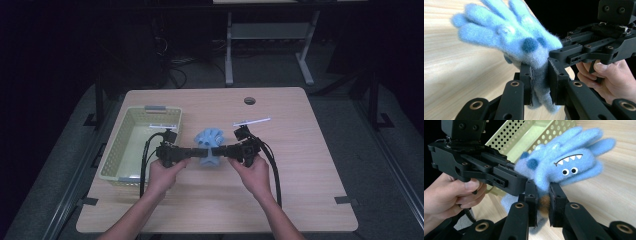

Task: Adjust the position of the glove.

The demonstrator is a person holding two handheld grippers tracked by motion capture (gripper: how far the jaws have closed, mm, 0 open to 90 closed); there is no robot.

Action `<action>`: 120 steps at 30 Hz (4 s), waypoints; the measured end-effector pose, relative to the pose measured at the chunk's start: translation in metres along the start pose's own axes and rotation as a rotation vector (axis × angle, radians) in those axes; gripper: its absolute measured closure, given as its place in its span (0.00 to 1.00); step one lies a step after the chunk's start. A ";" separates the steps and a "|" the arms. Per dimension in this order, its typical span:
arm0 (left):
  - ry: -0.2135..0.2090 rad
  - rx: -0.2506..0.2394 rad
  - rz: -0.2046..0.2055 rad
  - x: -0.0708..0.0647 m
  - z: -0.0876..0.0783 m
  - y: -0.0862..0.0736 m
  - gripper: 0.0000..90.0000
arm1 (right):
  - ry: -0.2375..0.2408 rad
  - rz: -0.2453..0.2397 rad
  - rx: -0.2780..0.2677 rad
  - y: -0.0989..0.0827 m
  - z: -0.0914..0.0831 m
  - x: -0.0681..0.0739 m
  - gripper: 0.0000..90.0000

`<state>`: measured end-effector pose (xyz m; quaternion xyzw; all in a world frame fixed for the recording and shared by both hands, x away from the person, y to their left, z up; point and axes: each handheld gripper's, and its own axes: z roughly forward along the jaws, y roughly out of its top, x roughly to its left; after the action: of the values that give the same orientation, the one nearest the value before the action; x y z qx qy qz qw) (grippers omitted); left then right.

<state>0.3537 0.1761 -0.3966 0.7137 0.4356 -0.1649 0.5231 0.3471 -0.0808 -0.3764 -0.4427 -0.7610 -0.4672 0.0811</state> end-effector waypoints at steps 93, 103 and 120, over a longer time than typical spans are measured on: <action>0.091 -0.050 -0.048 0.054 -0.144 0.005 0.83 | 0.155 -0.085 0.075 0.066 0.120 0.073 0.89; 0.127 -0.033 -0.066 0.062 -0.153 0.007 0.84 | 0.160 -0.078 0.091 0.070 0.136 0.076 0.89; 0.198 0.021 -0.091 0.077 -0.154 0.007 0.84 | 0.148 -0.053 0.129 0.070 0.162 0.070 0.89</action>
<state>0.3688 0.3476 -0.3839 0.7115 0.5154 -0.1216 0.4619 0.4046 0.0999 -0.3834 -0.3803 -0.7930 -0.4506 0.1532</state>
